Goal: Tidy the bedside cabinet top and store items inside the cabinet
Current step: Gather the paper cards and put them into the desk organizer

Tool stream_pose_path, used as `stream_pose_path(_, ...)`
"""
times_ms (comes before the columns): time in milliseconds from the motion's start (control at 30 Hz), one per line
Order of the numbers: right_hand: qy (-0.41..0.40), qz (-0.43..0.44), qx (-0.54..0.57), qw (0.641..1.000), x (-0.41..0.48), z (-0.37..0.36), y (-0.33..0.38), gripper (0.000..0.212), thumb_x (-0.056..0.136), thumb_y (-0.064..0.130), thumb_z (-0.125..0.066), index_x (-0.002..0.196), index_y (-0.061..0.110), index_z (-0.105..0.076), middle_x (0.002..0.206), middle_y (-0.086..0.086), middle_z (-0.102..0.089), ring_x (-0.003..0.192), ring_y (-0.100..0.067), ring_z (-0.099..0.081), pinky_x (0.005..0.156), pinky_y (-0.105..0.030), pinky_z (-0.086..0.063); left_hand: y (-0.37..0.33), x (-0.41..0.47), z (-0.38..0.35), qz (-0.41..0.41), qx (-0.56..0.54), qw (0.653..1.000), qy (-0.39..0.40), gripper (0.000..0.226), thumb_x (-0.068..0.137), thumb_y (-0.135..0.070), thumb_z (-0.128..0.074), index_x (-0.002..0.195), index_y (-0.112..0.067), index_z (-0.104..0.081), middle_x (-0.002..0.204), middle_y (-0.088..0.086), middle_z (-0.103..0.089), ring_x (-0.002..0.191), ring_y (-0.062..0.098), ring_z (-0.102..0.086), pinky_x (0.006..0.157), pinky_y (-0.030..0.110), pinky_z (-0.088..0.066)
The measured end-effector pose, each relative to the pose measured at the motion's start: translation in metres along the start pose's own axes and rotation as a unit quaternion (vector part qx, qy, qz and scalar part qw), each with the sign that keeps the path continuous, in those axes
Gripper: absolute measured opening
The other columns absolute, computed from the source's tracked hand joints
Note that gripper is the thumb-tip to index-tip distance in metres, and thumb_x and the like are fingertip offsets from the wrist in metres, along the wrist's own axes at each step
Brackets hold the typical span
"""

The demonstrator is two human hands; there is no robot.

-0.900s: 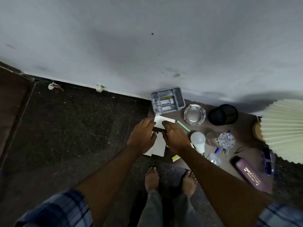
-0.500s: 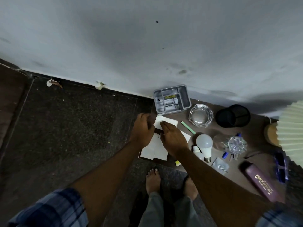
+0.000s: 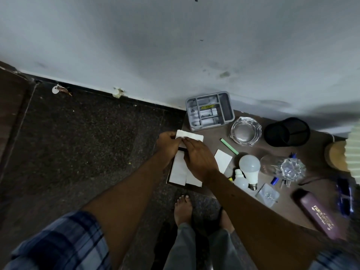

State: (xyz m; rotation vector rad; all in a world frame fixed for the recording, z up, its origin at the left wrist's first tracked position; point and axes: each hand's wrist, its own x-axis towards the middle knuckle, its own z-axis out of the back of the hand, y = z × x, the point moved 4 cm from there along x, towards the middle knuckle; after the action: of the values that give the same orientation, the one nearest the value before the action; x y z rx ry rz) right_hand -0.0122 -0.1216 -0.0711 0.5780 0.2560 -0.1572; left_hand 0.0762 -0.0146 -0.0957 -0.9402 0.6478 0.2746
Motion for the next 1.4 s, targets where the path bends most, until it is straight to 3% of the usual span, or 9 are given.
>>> stream_pose_path(267,-0.014,-0.030,0.105,0.994,-0.002,0.012,-0.005,0.049,0.100,0.014,-0.054,0.149,0.009,-0.045,0.150,-0.011,-0.049,0.139,-0.025,-0.044,0.117,-0.032,-0.031,0.002,-0.003,0.011,-0.010,0.005,0.999,-0.038,0.017,0.083,-0.007,-0.077,0.099,-0.006,-0.075,0.092,0.005,-0.074,0.080,0.014,-0.068,0.069,0.020,-0.055)
stream_pose_path(400,-0.068,-0.105,0.179,0.976,-0.010,0.021,-0.021,0.043,0.097,0.016,-0.062,0.139,0.011,-0.055,0.137,-0.011,-0.060,0.126,-0.026,-0.056,0.109,-0.040,-0.046,0.000,-0.006,0.020,-0.002,-0.039,0.999,-0.020,0.015,0.082,-0.003,-0.077,0.096,-0.006,-0.074,0.092,0.012,-0.074,0.085,0.026,-0.072,0.075,0.035,-0.062)
stream_pose_path(533,-0.126,-0.201,0.314,0.919,-0.020,0.034,-0.034,0.035,0.092,0.012,-0.069,0.127,0.010,-0.064,0.112,-0.002,-0.070,0.102,-0.016,-0.068,0.092,-0.036,-0.058,-0.008,-0.021,0.025,0.030,-0.132,0.990,0.046,0.019,0.086,0.005,-0.070,0.105,0.008,-0.066,0.103,0.020,-0.070,0.088,0.023,-0.069,0.066,0.024,-0.062)
stream_pose_path(667,-0.135,-0.271,0.454,0.838,-0.028,0.047,-0.036,0.034,0.089,0.013,-0.075,0.121,0.006,-0.067,0.099,-0.003,-0.075,0.090,-0.009,-0.071,0.083,-0.022,-0.058,-0.011,-0.037,0.027,0.051,-0.195,0.976,0.088,0.013,0.086,0.003,-0.070,0.099,0.000,-0.068,0.103,0.017,-0.072,0.098,0.028,-0.070,0.073,0.029,-0.062)
stream_pose_path(767,-0.096,-0.298,0.549,0.775,-0.035,0.055,-0.031,0.028,0.090,0.015,-0.075,0.117,0.009,-0.069,0.097,-0.005,-0.077,0.087,-0.015,-0.073,0.079,-0.031,-0.061,-0.013,-0.049,0.024,0.055,-0.230,0.965,0.117,0.013,0.087,0.003,-0.070,0.098,-0.004,-0.069,0.099,0.015,-0.074,0.097,0.026,-0.071,0.072,0.027,-0.061)
stream_pose_path(833,-0.081,-0.289,0.571,0.764,-0.038,0.067,-0.029,0.025,0.090,0.012,-0.073,0.114,0.006,-0.069,0.101,-0.011,-0.077,0.086,-0.018,-0.073,0.076,-0.031,-0.062,-0.016,-0.055,0.022,0.051,-0.249,0.958,0.133,0.015,0.086,0.003,-0.070,0.100,-0.004,-0.070,0.098,0.013,-0.075,0.096,0.024,-0.072,0.073,0.027,-0.061)
stream_pose_path(1100,-0.058,-0.228,0.479,0.846,-0.029,0.130,-0.039,0.007,0.092,0.005,-0.069,0.099,0.002,-0.070,0.097,-0.017,-0.072,0.086,-0.024,-0.069,0.075,-0.029,-0.062,-0.051,-0.066,0.014,0.000,-0.239,0.960,0.147,0.020,0.084,0.006,-0.071,0.101,-0.003,-0.070,0.104,0.017,-0.074,0.098,0.028,-0.072,0.085,0.036,-0.061)
stream_pose_path(1233,-0.049,-0.134,0.303,0.942,-0.008,0.177,-0.040,0.006,0.091,0.016,-0.072,0.096,0.013,-0.075,0.090,-0.004,-0.076,0.085,-0.023,-0.072,0.081,-0.039,-0.060,-0.079,-0.071,0.012,-0.042,-0.200,0.968,0.149,0.021,0.082,0.009,-0.072,0.102,0.001,-0.068,0.102,0.019,-0.073,0.093,0.025,-0.073,0.081,0.033,-0.062)
stream_pose_path(1400,-0.058,-0.030,0.157,0.985,0.024,0.229,-0.028,0.011,0.090,0.012,-0.071,0.092,0.023,-0.073,0.085,0.005,-0.072,0.075,-0.011,-0.067,0.067,-0.011,-0.044,-0.107,-0.069,0.004,-0.067,-0.214,0.967,0.119,0.020,0.082,0.010,-0.071,0.102,0.008,-0.066,0.095,0.019,-0.072,0.086,0.024,-0.072,0.079,0.030,-0.062)
